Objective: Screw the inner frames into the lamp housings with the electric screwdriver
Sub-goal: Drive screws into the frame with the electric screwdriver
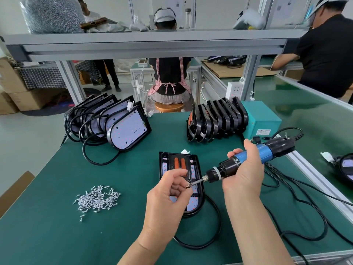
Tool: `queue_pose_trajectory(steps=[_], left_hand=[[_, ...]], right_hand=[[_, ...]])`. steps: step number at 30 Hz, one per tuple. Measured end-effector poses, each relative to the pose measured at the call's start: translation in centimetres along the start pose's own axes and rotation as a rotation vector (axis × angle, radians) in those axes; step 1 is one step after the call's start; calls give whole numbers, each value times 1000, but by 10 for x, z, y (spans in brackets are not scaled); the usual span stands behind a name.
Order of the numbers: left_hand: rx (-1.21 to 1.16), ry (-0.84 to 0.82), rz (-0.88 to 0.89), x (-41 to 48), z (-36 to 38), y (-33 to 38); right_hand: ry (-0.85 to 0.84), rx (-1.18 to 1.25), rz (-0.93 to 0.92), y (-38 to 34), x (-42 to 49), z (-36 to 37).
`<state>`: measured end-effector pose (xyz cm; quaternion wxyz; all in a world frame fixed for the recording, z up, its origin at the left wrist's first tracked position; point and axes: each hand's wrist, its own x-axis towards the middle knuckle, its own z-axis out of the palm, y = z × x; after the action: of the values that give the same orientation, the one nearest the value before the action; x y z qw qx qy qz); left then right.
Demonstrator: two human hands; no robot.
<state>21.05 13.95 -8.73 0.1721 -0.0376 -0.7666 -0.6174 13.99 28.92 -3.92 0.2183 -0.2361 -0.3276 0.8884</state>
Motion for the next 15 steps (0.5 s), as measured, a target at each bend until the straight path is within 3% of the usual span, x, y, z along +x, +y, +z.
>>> queue_pose_trajectory(steps=[2, 5, 7, 10, 12, 15], left_hand=[[6, 11, -8, 1, -2, -2], [113, 242, 4, 9, -10, -8], [231, 311, -127, 21, -18, -16], [314, 82, -468, 43, -24, -23], [344, -40, -545, 51, -20, -22], [410, -84, -550, 56, -15, -21]], right_hand=[[-8, 3, -11, -1, 2, -1], [-34, -5, -74, -4, 8, 2], [-64, -28, -152, -5, 14, 5], [-146, -68, -270, -5, 18, 10], [-221, -117, -320, -2, 17, 13], [-313, -195, -365, 5, 16, 16]])
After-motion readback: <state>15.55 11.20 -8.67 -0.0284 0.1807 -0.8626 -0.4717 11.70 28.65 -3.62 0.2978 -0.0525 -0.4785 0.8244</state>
